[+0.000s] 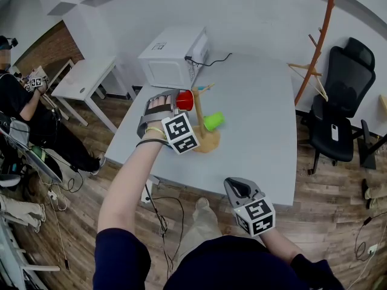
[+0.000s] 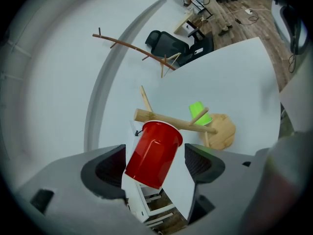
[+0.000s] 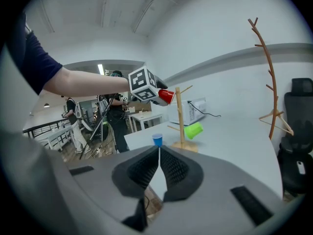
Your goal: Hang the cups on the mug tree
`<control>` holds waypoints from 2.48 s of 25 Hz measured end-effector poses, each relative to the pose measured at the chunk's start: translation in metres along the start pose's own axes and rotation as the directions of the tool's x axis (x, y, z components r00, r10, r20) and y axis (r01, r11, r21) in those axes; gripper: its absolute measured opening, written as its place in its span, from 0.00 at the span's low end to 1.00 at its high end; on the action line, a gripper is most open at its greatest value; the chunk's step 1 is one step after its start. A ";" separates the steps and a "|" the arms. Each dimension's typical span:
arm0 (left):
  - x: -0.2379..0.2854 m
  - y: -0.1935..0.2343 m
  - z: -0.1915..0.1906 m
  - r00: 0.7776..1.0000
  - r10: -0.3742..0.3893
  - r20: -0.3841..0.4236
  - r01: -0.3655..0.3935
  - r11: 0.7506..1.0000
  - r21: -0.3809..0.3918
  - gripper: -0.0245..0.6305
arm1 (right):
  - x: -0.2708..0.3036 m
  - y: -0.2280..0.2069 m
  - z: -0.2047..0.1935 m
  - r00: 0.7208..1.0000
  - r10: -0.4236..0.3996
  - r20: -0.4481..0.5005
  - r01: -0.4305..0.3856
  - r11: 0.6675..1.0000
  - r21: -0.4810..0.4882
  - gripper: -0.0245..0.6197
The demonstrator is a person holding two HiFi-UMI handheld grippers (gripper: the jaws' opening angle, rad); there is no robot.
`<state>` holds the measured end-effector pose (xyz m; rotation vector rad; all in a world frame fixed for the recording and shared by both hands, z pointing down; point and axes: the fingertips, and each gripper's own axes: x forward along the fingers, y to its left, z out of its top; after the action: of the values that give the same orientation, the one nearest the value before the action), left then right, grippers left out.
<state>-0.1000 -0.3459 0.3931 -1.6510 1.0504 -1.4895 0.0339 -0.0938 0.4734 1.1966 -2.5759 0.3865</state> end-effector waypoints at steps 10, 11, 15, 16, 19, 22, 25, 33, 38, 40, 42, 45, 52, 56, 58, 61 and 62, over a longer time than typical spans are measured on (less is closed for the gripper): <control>-0.006 -0.001 -0.011 1.000 -0.003 0.000 0.003 0.999 -0.041 0.59 | 0.002 0.008 0.000 1.000 0.014 0.001 -0.014 1.000 -0.012 0.09; -0.007 -0.001 -0.012 1.000 -0.002 0.000 0.002 0.999 -0.044 0.59 | 0.002 0.008 0.000 1.000 0.014 0.001 -0.014 1.000 -0.014 0.09; -0.011 0.004 -0.013 1.000 0.017 0.009 -0.016 0.998 -0.061 0.59 | 0.002 0.010 0.001 1.000 0.020 0.000 -0.020 1.000 -0.017 0.09; -0.012 0.006 -0.013 1.000 0.025 0.013 -0.024 0.998 -0.064 0.59 | 0.002 0.011 0.001 1.000 0.022 0.001 -0.022 1.000 -0.018 0.09; -0.016 0.009 -0.014 0.999 0.035 0.016 -0.034 0.997 -0.067 0.59 | 0.003 0.014 0.001 1.000 0.028 0.001 -0.028 0.999 -0.020 0.09; -0.018 0.009 -0.017 0.999 0.033 0.015 -0.032 0.997 -0.070 0.59 | 0.004 0.017 0.001 0.999 0.033 0.003 -0.033 0.999 -0.023 0.09; -0.021 0.007 -0.019 0.999 0.033 0.011 -0.032 0.997 -0.073 0.59 | 0.005 0.019 0.001 0.999 0.039 0.002 -0.039 0.999 -0.027 0.09; -0.027 -0.004 -0.034 1.000 0.004 0.002 -0.003 0.989 -0.150 0.59 | 0.005 0.026 -0.001 0.998 0.060 -0.008 -0.060 0.997 -0.040 0.09; -0.031 -0.012 -0.050 1.000 -0.012 -0.014 0.008 0.970 -0.243 0.59 | 0.010 0.030 -0.003 0.997 0.079 -0.014 -0.080 0.996 -0.047 0.09; -0.031 -0.017 -0.057 0.999 -0.026 -0.026 0.018 0.964 -0.264 0.59 | 0.011 0.033 -0.003 0.996 0.087 -0.015 -0.087 0.995 -0.049 0.09; -0.033 -0.021 -0.062 0.999 -0.036 -0.035 0.025 0.959 -0.281 0.59 | 0.013 0.034 -0.002 0.995 0.093 -0.017 -0.094 0.994 -0.051 0.09; -0.035 -0.027 -0.067 0.998 -0.050 -0.036 0.036 0.947 -0.321 0.58 | 0.015 0.036 -0.002 0.995 0.102 -0.021 -0.103 0.993 -0.053 0.09; -0.044 -0.031 -0.076 0.999 0.033 -0.017 -0.037 0.903 -0.429 0.22 | 0.023 0.042 -0.002 0.992 0.126 -0.030 -0.128 0.990 -0.056 0.09; -0.048 -0.035 -0.082 0.998 0.058 0.001 -0.049 0.851 -0.523 0.11 | 0.027 0.045 -0.001 0.990 0.138 -0.030 -0.140 0.988 -0.059 0.09; -0.049 -0.037 -0.084 0.998 0.062 0.015 -0.042 0.816 -0.576 0.10 | 0.028 0.046 0.000 0.989 0.143 -0.031 -0.144 0.988 -0.060 0.09; -0.052 -0.040 -0.086 0.997 0.073 0.031 -0.036 0.765 -0.643 0.08 | 0.030 0.047 0.001 0.988 0.148 -0.033 -0.150 0.987 -0.061 0.09; -0.053 -0.041 -0.087 0.996 0.077 0.036 -0.033 0.743 -0.668 0.08 | 0.030 0.047 0.001 0.988 0.149 -0.035 -0.151 0.987 -0.061 0.09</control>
<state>-0.1827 -0.2770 0.4166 -2.0965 1.7218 -1.0535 -0.0214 -0.0858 0.4768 0.9714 -2.6399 0.3485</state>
